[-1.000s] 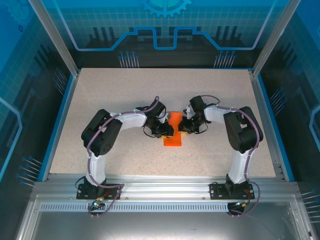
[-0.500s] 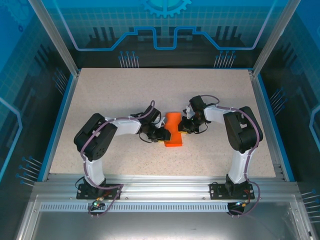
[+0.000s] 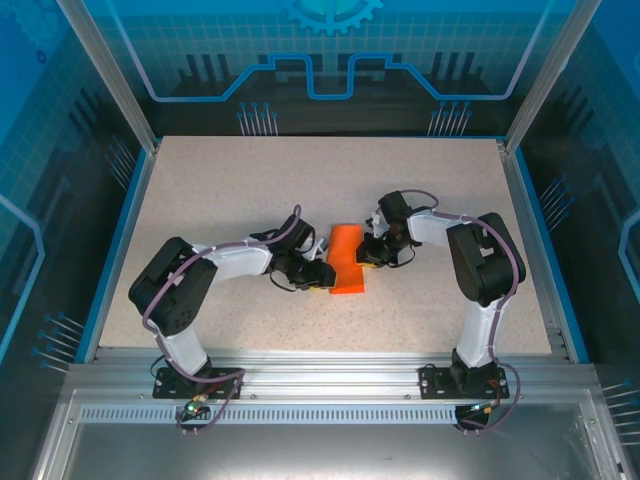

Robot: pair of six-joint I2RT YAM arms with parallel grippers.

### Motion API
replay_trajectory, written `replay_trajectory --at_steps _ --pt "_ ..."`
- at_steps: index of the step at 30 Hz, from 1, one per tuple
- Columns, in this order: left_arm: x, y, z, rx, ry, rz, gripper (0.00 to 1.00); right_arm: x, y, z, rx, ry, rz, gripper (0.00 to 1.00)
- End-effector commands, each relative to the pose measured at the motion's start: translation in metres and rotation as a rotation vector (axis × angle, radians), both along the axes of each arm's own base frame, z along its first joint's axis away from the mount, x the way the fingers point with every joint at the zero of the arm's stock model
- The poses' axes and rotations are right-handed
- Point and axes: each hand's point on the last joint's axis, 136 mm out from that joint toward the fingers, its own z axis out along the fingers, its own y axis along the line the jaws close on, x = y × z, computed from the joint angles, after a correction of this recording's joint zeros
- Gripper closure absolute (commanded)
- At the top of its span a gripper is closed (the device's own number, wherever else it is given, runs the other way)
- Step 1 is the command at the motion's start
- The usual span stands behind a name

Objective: Fold a paper plane with a square sheet of paper (fold left side to right side)
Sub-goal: First fold the square sheet of paper in half at the center of the table.

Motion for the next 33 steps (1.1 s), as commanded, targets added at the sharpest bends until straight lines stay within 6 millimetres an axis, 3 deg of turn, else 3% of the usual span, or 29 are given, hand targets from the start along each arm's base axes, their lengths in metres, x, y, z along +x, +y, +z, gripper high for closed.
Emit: replay_trajectory --at_steps 1,7,12,18,33 --pt "0.008 -0.014 0.026 -0.057 -0.025 -0.014 0.65 -0.025 -0.025 -0.041 -0.184 0.097 0.004 0.87" --pt "0.011 -0.028 0.008 -0.047 0.001 -0.04 0.66 -0.025 -0.024 -0.041 -0.182 0.095 0.005 0.87" --pt "0.003 -0.034 -0.014 -0.015 0.036 -0.065 0.66 -0.024 -0.024 -0.04 -0.183 0.094 0.006 0.87" --pt "-0.011 -0.026 -0.031 0.017 0.072 -0.069 0.66 -0.025 -0.025 -0.04 -0.188 0.095 0.006 0.87" --pt "-0.054 0.002 -0.042 0.03 0.111 -0.06 0.66 -0.026 -0.026 -0.041 -0.2 0.101 0.007 0.87"
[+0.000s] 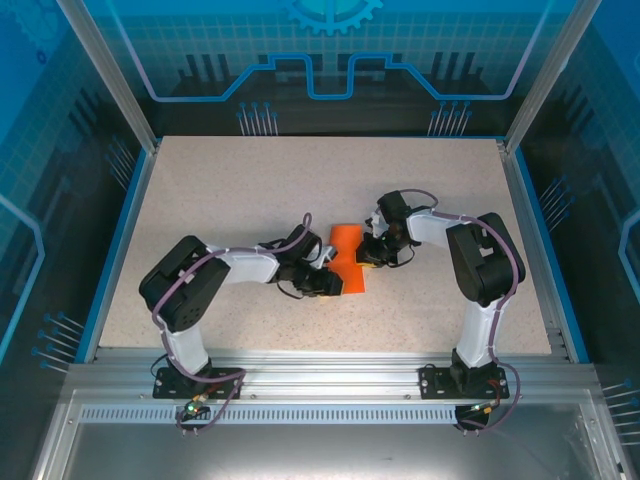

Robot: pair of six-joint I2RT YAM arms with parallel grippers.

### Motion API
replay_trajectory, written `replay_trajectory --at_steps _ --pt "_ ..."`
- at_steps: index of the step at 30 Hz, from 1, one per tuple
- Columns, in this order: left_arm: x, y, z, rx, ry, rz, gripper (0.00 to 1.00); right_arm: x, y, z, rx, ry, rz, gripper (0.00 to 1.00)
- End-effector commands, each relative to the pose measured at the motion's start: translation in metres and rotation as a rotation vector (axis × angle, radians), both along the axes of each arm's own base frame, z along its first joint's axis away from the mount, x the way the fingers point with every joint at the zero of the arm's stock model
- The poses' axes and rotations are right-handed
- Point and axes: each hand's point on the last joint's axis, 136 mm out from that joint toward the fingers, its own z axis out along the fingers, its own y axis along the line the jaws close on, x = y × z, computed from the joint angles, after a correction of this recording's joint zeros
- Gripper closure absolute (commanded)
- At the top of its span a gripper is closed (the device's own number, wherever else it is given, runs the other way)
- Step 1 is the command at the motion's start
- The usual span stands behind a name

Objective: Fold a paper plane with a square sheet of paper (fold left side to right side)
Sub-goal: First fold the square sheet of paper in half at the center of the table.

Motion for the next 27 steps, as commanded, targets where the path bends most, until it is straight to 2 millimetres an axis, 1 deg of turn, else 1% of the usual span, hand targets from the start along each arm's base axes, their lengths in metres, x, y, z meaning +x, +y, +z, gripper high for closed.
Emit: replay_trajectory --at_steps 1,3,5,7,9,11,12,15,19,23,27 --pt "-0.036 0.018 -0.017 0.064 0.123 0.0 0.66 -0.027 -0.026 -0.041 -0.185 0.103 0.005 0.87" --pt "-0.036 0.018 -0.011 0.056 0.113 0.001 0.66 -0.027 -0.025 -0.041 -0.185 0.104 0.007 0.87" --pt "-0.028 0.012 0.006 0.024 0.079 -0.001 0.66 -0.027 -0.025 -0.041 -0.184 0.101 0.009 0.87" --pt "-0.016 0.005 0.027 -0.007 0.036 -0.004 0.65 -0.027 -0.025 -0.041 -0.185 0.101 0.008 0.87" --pt "-0.004 0.0 0.044 -0.028 0.0 -0.004 0.64 -0.027 -0.024 -0.04 -0.184 0.099 0.007 0.87" --pt "0.009 -0.006 0.056 -0.046 -0.026 -0.009 0.63 -0.027 -0.024 -0.039 -0.182 0.096 0.01 0.87" --pt "0.016 -0.008 0.058 -0.045 -0.032 -0.013 0.63 -0.027 -0.023 -0.039 -0.181 0.096 0.01 0.87" --pt "0.033 -0.013 0.055 -0.029 -0.034 -0.018 0.63 -0.027 -0.022 -0.038 -0.179 0.093 0.011 0.87" --pt "0.053 -0.016 0.037 -0.009 -0.015 -0.003 0.64 -0.027 -0.022 -0.037 -0.178 0.09 0.01 0.87" --pt "0.062 -0.02 0.019 0.009 0.012 0.009 0.65 -0.027 -0.021 -0.037 -0.17 0.088 0.013 0.87" --pt "0.063 -0.02 0.007 0.025 0.037 0.021 0.65 -0.024 -0.018 -0.032 -0.151 0.068 0.016 0.87"
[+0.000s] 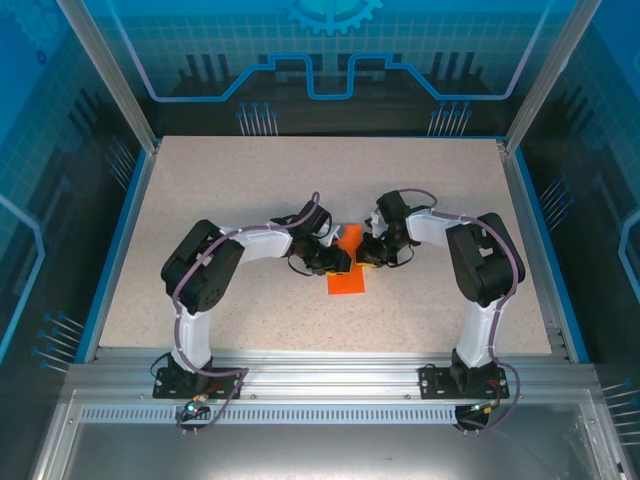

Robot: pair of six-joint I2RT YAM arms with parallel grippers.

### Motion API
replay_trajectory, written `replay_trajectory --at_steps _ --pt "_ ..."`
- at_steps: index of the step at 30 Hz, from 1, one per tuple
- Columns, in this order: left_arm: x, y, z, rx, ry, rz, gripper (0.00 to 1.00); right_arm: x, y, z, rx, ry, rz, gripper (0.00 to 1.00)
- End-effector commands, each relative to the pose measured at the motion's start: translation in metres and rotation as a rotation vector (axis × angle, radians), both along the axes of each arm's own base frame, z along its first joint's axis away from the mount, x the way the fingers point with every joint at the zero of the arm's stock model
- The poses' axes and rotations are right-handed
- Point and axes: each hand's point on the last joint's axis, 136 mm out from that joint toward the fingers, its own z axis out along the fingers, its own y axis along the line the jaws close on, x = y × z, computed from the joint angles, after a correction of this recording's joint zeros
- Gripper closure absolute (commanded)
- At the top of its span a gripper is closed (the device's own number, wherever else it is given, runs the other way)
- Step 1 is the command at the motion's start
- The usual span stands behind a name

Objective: Fold a paper plane with a square sheet of paper (fold left side to right side)
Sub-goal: First fold the square sheet of paper in half at the center of the table, then hold the square sheet of paper at the center of the table.

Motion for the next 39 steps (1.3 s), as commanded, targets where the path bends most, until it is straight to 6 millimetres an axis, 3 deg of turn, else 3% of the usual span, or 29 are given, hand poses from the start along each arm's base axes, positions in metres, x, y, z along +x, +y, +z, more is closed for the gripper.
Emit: replay_trajectory --at_steps 1,5,11,17,24,32,39 --pt "0.0 0.0 -0.002 0.009 0.018 -0.003 0.65 -0.023 -0.016 -0.03 -0.134 0.06 0.013 0.87" --pt "-0.005 0.007 -0.014 0.056 0.038 0.002 0.65 -0.014 -0.007 -0.013 -0.075 0.0 0.021 0.87" --pt "-0.015 0.01 -0.029 0.092 0.068 0.001 0.65 0.0 0.002 0.035 -0.016 -0.111 0.043 0.86" --pt "-0.015 0.007 -0.03 0.091 0.067 0.004 0.65 -0.019 -0.005 0.058 -0.01 -0.125 0.046 0.86" --pt "-0.015 0.005 -0.029 0.094 0.065 0.002 0.65 -0.063 0.002 0.046 0.053 -0.031 0.055 0.91" --pt "-0.015 0.004 -0.028 0.095 0.065 0.003 0.65 -0.074 0.022 0.016 0.063 0.035 0.08 0.91" --pt "-0.009 0.002 -0.015 0.082 0.042 0.002 0.65 -0.084 -0.004 -0.017 -0.114 0.1 0.076 0.91"
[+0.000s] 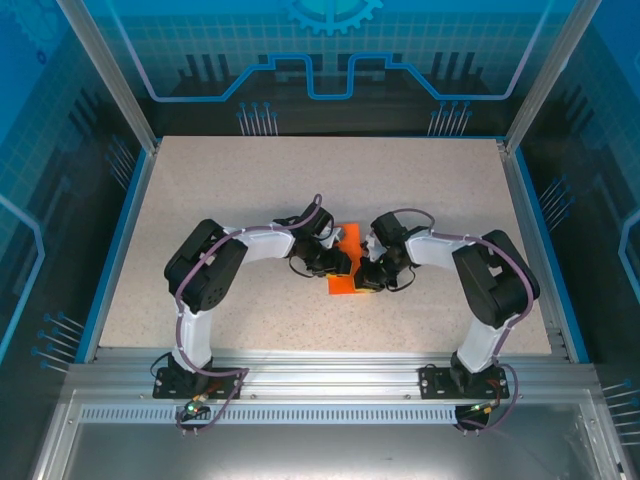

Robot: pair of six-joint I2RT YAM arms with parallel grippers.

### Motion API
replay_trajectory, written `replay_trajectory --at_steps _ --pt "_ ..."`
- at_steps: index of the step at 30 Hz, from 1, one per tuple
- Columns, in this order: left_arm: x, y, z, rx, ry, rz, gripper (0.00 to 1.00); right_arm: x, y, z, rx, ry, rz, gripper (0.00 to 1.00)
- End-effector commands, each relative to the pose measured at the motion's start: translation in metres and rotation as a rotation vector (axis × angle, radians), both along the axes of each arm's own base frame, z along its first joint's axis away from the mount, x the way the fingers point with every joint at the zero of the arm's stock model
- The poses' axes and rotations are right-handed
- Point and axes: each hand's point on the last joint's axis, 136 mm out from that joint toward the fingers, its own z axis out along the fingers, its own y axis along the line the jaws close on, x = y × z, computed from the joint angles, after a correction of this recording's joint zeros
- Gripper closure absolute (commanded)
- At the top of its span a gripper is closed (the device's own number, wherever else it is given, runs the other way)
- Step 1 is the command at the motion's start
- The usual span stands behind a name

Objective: Fold a paper plane with a square sheet of paper (fold left side to right side)
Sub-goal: Hold the square sheet of paper at the center of the table, then first fold the square sheet of paper in half at the center of the table.

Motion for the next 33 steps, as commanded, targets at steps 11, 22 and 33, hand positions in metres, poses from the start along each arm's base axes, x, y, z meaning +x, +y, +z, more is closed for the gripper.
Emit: replay_trajectory --at_steps 11,22,33 --pt "0.021 -0.004 0.018 0.005 -0.019 0.013 0.65 -0.021 -0.039 -0.04 -0.241 0.078 0.018 0.91" --pt "0.036 0.013 -0.006 0.06 -0.007 0.033 0.66 -0.023 -0.042 -0.042 -0.257 0.084 0.022 0.91" --pt "0.069 0.028 -0.007 0.068 -0.021 0.065 0.65 -0.029 -0.047 -0.044 -0.274 0.096 0.033 0.91"
